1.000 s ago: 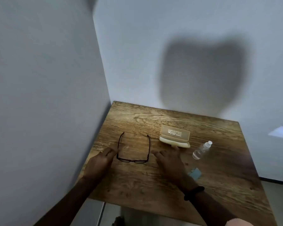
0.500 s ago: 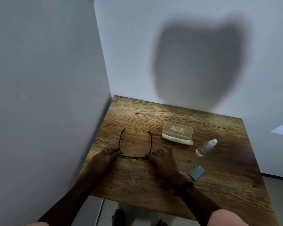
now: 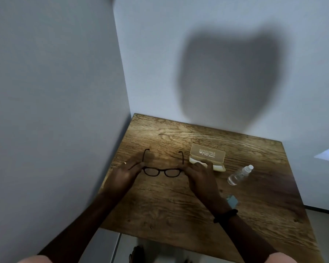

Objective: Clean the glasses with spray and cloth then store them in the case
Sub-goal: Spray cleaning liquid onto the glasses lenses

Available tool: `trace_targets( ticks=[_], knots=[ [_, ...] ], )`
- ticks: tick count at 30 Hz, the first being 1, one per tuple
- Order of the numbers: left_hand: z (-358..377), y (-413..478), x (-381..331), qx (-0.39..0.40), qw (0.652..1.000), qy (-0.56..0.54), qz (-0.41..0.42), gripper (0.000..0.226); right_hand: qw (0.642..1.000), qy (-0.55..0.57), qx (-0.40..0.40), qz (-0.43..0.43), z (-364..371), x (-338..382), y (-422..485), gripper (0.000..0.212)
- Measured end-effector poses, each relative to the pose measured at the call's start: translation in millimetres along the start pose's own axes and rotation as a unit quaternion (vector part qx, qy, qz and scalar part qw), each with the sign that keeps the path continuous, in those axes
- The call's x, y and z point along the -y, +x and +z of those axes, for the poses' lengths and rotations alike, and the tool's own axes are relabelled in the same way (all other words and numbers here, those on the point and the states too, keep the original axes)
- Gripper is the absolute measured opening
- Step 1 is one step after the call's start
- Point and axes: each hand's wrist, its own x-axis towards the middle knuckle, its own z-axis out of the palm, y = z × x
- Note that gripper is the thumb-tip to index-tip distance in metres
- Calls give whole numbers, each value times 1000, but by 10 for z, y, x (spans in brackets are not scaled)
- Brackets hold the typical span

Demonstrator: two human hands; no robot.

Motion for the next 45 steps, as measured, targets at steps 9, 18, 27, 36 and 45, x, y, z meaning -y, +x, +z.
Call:
trace_targets(
  ticks=[9,18,27,36,45],
  knots=[
    [-525,627,-516,-113,992,-54,18,33,988,86,-117,46,-795,-135,249,36],
    [-929,1112,-1083,-206,972,-102,57,21,955,165,-233,78,-1518,-309,209,34],
    [-1095,1370,-1522,-230,963,-109,91,19,917,177,-330,135,-1814,-463,-103,33],
    [-1135,1456,-1628,-235,964,-90,81,18,878,149,-323,321,-732,-907,-949,66],
    [-1199,1400,-1617,-238,967,-60,64,14,924,122,-196,306,-217,-934,-837,80]
  ],
)
